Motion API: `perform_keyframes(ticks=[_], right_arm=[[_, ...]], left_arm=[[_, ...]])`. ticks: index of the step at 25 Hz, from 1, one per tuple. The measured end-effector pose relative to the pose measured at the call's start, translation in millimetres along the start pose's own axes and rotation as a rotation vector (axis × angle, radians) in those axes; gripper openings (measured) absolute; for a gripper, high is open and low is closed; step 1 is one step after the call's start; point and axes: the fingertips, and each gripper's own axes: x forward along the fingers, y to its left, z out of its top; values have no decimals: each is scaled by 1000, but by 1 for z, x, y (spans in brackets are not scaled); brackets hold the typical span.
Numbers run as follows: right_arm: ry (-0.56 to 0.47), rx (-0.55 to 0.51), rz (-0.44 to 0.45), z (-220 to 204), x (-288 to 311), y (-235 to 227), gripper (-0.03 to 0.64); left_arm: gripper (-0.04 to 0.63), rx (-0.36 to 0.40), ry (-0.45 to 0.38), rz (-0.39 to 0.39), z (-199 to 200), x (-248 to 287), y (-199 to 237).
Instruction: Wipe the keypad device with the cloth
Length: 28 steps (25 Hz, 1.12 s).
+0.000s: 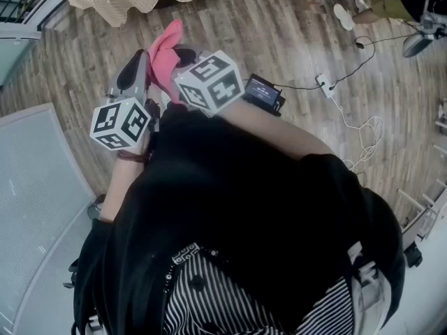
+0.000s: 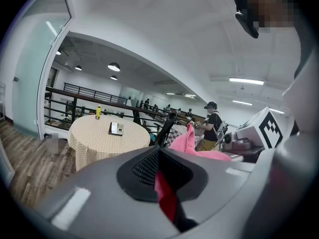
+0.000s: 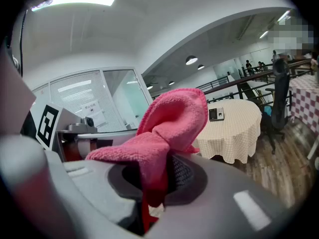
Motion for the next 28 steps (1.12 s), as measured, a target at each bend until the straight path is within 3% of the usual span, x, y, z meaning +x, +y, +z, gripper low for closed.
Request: perform_keyframes(ticks=[6, 12, 28], right_arm=[[0, -9, 18, -1, 0, 1, 63], [-2, -94, 19, 7, 4, 7, 63], [-4, -35, 29, 10, 5, -7, 64]], left_arm=[[-8, 5, -9, 12, -1, -3, 0], [-8, -7, -26, 51, 6, -5, 6], [-8, 21, -36, 58, 9, 8, 3]])
